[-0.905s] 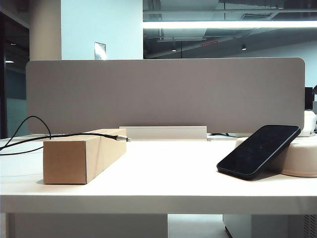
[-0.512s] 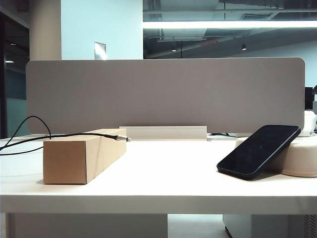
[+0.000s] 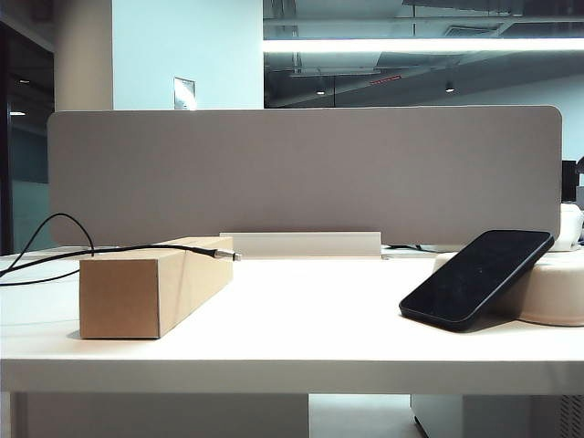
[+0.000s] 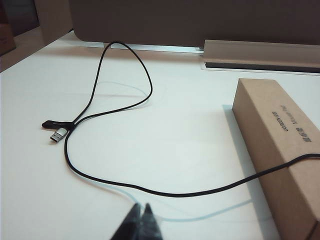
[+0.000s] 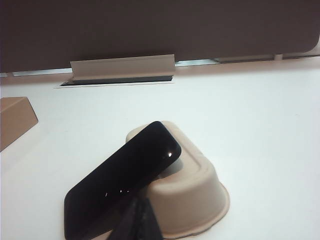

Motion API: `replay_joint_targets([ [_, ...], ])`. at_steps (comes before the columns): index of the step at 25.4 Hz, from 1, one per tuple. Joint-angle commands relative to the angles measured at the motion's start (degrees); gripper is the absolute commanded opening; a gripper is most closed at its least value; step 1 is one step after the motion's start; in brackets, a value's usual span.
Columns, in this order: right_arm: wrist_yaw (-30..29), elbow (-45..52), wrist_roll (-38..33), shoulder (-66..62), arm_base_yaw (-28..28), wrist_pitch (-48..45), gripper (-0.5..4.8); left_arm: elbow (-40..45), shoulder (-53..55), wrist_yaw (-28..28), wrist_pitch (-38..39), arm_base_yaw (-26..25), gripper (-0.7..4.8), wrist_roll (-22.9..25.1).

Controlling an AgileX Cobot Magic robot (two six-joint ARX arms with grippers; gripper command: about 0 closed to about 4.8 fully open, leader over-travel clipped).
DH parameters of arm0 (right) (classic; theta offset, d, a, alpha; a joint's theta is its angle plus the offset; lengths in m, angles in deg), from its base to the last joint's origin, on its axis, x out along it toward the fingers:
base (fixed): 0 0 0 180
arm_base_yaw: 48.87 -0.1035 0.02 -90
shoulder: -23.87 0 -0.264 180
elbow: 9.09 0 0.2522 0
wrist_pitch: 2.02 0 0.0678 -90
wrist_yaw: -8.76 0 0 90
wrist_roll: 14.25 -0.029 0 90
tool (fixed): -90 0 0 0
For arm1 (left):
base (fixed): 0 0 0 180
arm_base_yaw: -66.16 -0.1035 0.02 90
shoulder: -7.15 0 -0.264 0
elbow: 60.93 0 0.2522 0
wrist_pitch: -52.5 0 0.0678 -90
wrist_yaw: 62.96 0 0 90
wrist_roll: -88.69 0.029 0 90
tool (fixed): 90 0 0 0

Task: Pick up the charging cable and the phone, plug the charging cable into the charging port on the phone, and finally place them back on the table.

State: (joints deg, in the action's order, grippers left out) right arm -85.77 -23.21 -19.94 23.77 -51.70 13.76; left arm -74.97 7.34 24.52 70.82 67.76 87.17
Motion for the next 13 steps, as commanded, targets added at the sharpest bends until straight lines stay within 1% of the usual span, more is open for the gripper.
replay_joint_targets([
  [1, 0.24, 0.33, -0.15, 0.11, 0.07, -0.61, -0.05, -0.17, 0.04, 0.2, -0.37, 0.09, -0.06, 0.0],
  [13, -0.09, -1.03, -0.26, 0.11, 0.04, -0.5, -0.05, -0.2, 0.04, 0.7, -0.44, 0.09, -0.06, -0.11],
])
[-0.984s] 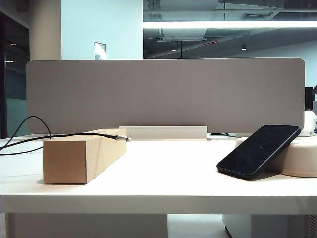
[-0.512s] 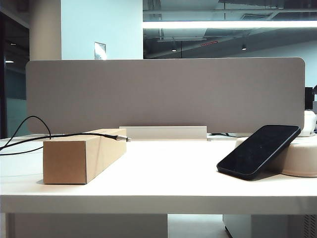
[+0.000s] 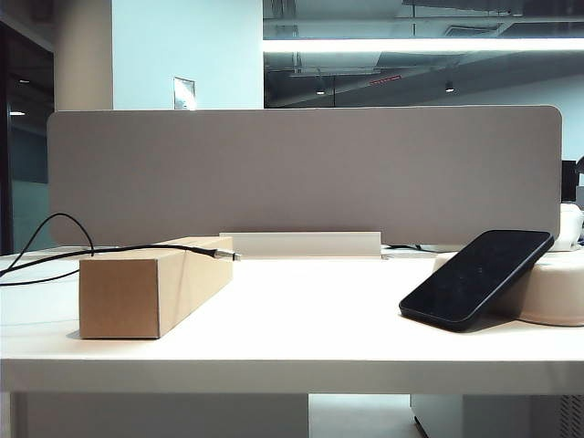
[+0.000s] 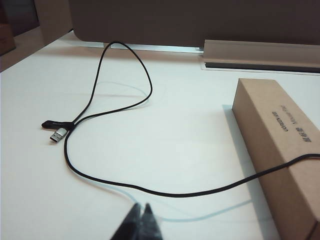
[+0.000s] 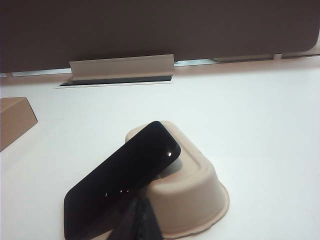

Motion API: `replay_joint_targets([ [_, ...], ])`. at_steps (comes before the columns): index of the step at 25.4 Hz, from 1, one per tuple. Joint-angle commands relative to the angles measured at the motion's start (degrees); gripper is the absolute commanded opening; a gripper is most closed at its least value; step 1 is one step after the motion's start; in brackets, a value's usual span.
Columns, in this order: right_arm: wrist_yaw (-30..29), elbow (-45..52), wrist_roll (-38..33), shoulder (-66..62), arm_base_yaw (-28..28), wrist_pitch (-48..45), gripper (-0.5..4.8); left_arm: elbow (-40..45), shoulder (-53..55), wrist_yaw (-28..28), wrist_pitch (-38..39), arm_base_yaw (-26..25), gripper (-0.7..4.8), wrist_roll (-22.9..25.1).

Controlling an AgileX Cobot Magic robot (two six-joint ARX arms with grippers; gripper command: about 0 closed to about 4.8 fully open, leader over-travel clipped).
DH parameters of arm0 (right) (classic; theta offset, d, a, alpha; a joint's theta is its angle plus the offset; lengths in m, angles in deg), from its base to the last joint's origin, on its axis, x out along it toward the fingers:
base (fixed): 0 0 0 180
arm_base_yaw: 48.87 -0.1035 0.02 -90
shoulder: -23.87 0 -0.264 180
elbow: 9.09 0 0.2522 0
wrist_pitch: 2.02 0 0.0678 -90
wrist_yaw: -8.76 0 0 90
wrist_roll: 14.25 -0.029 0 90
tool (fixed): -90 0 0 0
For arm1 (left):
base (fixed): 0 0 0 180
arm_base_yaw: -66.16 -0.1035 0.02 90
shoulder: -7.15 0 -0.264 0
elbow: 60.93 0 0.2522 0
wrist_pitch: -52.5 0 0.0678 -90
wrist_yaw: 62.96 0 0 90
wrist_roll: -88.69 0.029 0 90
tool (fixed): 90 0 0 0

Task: Pick up the charging cable and the phone, plug the charging cable into the charging port on the phone, and finally place them back on the table.

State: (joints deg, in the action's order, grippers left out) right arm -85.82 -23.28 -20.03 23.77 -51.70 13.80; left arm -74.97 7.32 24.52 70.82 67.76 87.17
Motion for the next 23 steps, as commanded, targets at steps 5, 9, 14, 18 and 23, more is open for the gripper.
replay_joint_targets([
  [5, 0.5, -3.23, -0.15, -0.2, 0.04, 0.13, -0.05, -0.37, 0.07, 2.12, -0.63, 0.09, -0.06, -0.66],
  [9, 0.59, -6.29, -0.15, -0.79, 0.04, 3.15, -0.05, -1.25, 0.07, 4.37, -0.92, 0.09, -0.06, -0.63],
  [14, 0.59, -9.55, -0.2, -1.9, 0.04, 5.07, -0.05, -3.04, 0.07, 5.84, -0.9, 0.11, -0.06, -0.61],
  [18, 0.33, -12.81, -0.26, -4.33, 0.02, 5.92, -0.05, -5.14, 0.07, 8.07, -0.68, 0.11, -0.06, -0.7],
  [23, -0.74, -18.01, -5.51, -10.64, 0.02, 7.87, 0.01, -8.41, 0.07, 9.42, 0.13, 0.11, -0.06, -0.85],
])
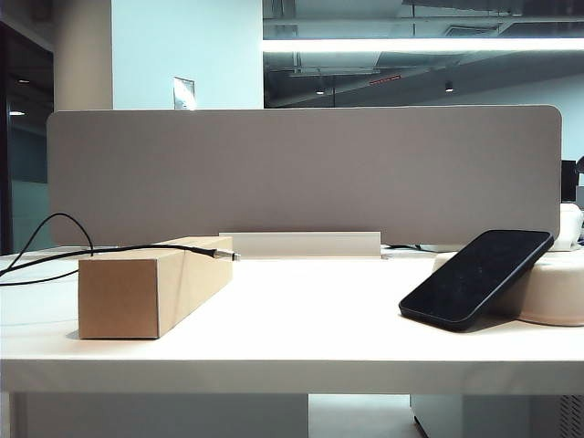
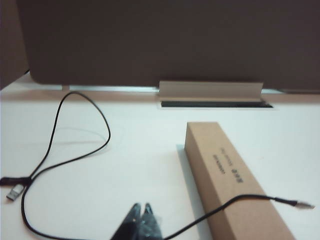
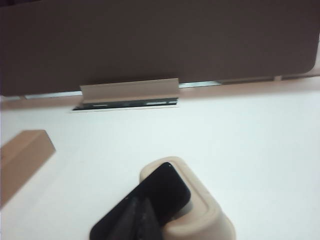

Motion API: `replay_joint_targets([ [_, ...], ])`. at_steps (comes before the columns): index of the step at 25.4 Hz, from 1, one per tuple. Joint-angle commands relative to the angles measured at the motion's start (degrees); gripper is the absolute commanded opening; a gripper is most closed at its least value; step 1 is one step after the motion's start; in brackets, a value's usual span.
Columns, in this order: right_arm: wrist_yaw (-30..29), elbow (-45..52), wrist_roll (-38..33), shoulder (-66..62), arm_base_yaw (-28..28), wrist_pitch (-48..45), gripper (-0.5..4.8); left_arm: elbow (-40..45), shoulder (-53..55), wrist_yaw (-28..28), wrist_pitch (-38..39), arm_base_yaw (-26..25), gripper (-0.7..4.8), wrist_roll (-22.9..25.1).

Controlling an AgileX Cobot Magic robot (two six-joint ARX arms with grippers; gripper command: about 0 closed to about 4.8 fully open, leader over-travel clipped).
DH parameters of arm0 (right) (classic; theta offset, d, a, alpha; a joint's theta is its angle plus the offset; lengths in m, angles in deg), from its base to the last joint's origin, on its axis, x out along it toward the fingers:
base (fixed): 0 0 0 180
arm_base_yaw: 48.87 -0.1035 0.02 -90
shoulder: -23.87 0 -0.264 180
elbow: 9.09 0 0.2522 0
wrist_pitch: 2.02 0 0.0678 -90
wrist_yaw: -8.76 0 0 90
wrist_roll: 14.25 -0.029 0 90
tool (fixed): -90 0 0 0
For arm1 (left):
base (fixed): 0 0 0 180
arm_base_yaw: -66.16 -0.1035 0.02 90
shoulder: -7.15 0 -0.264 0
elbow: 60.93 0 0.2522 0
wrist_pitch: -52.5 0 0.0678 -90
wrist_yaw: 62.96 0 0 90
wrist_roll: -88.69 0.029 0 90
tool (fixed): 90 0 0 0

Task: Pick up the charging cable and the phone, plug the charging cable into the charging port on the phone, and finally place them back on the table.

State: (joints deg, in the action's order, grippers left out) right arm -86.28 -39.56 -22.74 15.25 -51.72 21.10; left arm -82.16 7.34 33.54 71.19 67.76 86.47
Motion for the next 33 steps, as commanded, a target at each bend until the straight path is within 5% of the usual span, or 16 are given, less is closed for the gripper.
replay_joint_targets([
  [1, -0.68, -2.93, -3.87, -4.2, 0.04, 1.16, 0.17, -2.03, 0.04, 0.42, -0.26, 0.11, -0.06, -0.13],
  [3, -3.45, -4.11, -4.02, -6.86, 0.04, 1.07, 0.54, -2.99, 0.07, 0.42, -0.24, 0.11, -0.06, -0.13],
  [16, -5.64, -5.53, -14.53, -19.45, 0.04, 0.98, 0.7, -3.32, 0.07, 5.25, 1.84, 0.11, -0.06, -0.07],
  [20, -7.23, -5.53, -18.16, -25.68, 0.07, 0.07, 1.65, -3.34, 0.07, 5.73, 1.86, 0.11, -0.05, -0.07],
  [33, -17.29, -5.53, -23.5, -49.09, 0.02, -11.98, 3.38, -3.96, 2.73, 11.47, 3.58, 0.13, -0.05, -0.11],
])
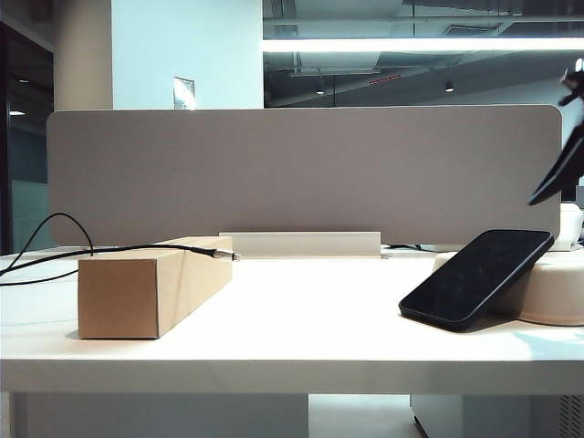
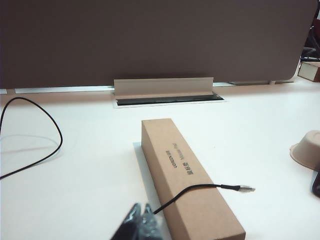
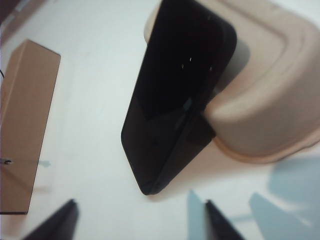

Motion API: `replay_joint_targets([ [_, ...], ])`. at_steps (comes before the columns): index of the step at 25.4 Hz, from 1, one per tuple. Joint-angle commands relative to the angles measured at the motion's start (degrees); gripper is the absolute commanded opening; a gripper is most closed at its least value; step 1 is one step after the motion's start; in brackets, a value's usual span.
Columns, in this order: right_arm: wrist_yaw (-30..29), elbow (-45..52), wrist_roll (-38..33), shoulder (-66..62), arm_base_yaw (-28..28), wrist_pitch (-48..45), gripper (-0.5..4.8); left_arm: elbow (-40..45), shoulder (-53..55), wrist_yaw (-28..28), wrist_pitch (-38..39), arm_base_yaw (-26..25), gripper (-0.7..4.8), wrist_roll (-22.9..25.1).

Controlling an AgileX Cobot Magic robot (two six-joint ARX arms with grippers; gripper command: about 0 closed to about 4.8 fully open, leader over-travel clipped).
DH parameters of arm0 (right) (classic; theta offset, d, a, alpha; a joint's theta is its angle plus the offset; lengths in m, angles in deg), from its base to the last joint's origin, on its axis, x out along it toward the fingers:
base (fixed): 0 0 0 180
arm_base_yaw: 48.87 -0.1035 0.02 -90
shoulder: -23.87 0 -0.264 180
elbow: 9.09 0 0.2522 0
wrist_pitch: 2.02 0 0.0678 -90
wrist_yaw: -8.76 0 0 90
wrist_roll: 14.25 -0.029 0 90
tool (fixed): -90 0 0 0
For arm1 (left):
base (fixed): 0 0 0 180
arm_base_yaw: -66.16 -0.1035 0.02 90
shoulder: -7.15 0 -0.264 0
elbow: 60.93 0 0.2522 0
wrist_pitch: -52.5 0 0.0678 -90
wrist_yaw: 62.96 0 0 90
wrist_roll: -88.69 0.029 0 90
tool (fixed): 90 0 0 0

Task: Pick up the charging cable and the phone, plug the charging cable into the charging port on the phone, and finally place them back on the table.

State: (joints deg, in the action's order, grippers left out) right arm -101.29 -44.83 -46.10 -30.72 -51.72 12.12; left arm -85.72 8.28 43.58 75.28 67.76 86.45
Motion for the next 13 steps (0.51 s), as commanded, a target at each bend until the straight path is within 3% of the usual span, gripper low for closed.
replay_joint_targets([
  [1, -2.75, -0.26, -0.44, -4.15, 0.0, -3.74, 3.38, -0.42, 2.58, 2.14, -0.57, 0.11, -0.05, -0.09],
  [6, -3.32, -0.26, -2.64, -9.25, -0.02, -7.91, 3.38, -2.95, 11.76, 5.86, -0.85, 0.13, -0.05, 0.09],
  [11, -3.96, -0.26, -2.67, -11.41, -0.02, -9.77, 3.38, -9.03, 23.67, 10.69, -0.87, 0.13, 0.01, 3.91],
  [13, -4.26, -0.26, -2.67, -12.74, -0.02, -10.95, 3.38, -12.48, 30.01, 12.0, -0.83, 0.15, 0.62, 4.0],
])
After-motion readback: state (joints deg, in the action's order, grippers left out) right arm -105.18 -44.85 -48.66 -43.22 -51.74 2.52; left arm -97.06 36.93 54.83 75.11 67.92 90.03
